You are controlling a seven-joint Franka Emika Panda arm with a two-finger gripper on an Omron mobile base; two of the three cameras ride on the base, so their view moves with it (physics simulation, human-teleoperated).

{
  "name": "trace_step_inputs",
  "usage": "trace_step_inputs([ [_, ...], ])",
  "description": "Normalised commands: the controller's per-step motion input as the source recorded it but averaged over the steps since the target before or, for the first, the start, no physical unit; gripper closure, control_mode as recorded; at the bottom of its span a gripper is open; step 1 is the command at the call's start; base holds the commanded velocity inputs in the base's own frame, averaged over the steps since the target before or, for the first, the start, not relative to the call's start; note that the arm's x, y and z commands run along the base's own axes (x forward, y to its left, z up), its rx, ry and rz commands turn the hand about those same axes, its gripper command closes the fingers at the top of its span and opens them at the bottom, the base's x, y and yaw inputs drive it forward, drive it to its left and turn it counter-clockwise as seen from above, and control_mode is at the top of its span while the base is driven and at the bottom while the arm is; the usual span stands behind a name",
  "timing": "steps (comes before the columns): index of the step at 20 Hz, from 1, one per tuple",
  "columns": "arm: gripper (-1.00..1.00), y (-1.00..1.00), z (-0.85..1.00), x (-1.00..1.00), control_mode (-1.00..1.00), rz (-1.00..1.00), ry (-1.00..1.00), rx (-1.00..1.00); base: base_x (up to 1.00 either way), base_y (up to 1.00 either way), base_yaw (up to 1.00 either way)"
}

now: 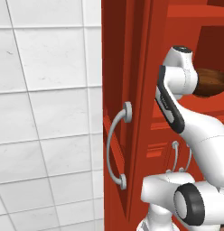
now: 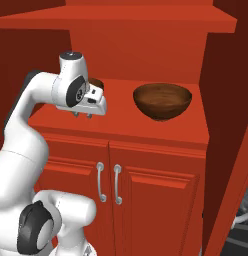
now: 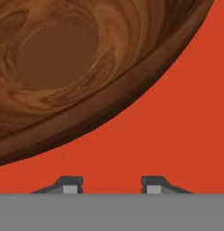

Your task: Pick up the bowls from the cabinet and place each bowl in front of a stool on the dining counter.

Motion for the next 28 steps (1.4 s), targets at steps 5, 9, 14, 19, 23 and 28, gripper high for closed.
trace_step_inputs([
  [5, -1.00, -0.15, 0.00, -0.11, -1.00, -0.05, 0.01, 0.00, 0.00, 0.00, 0.00],
  [9, -1.00, -0.72, 0.00, -0.30, -1.00, -0.30, 0.01, 0.01, 0.00, 0.00, 0.00],
  [14, -1.00, -0.85, 0.00, -0.52, -1.00, -0.46, 0.00, 0.11, 0.00, 0.00, 0.00],
  [19, -1.00, -0.78, 0.00, -0.42, -1.00, -0.51, 0.00, 0.19, 0.00, 0.00, 0.00],
  [23, -1.00, -0.61, 0.00, -0.23, -1.00, -0.42, -0.03, 0.23, 0.00, 0.00, 0.00],
  [28, -1.00, -0.35, 0.02, -0.09, -1.00, -0.34, -0.06, 0.25, 0.00, 0.00, 0.00],
])
